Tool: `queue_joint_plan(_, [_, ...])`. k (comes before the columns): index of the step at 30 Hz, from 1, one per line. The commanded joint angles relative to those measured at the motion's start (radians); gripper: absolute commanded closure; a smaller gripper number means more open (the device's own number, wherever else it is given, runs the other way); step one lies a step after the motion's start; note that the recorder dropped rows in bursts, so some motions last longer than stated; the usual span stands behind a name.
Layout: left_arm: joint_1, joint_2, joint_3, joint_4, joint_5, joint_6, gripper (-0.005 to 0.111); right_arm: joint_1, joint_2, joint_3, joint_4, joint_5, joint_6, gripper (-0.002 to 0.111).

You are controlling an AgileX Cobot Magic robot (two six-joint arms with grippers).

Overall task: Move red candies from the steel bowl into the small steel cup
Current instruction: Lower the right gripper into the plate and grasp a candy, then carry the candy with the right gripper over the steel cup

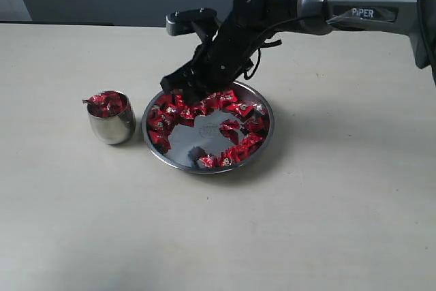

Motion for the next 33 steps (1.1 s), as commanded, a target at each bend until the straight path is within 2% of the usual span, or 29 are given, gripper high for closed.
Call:
queue_joint_plan(1, [0.000,-0.005,0.004,-0.001,-0.010,-0.002,0.106,0.018,-0.019,0.004,0.232,-0.105,-0.142,0.105])
queue_joint_plan(6, [0.000,-0.005,0.004,-0.001,-0.010,-0.002,0.106,0.071,-0.019,0.004,0.348,-0.214,-0.280,0.105])
queue_joint_plan(12, [0.000,-0.005,0.004,-0.001,-0.010,-0.002,0.106,0.128,-0.019,0.004,0.350,-0.351,-0.282,0.105])
queue_joint_plan(33, [0.000,-0.005,0.004,-0.001,-0.010,-0.002,0.106,0.167,0.071,-0.057,0.377,-0.297,-0.281,0.105])
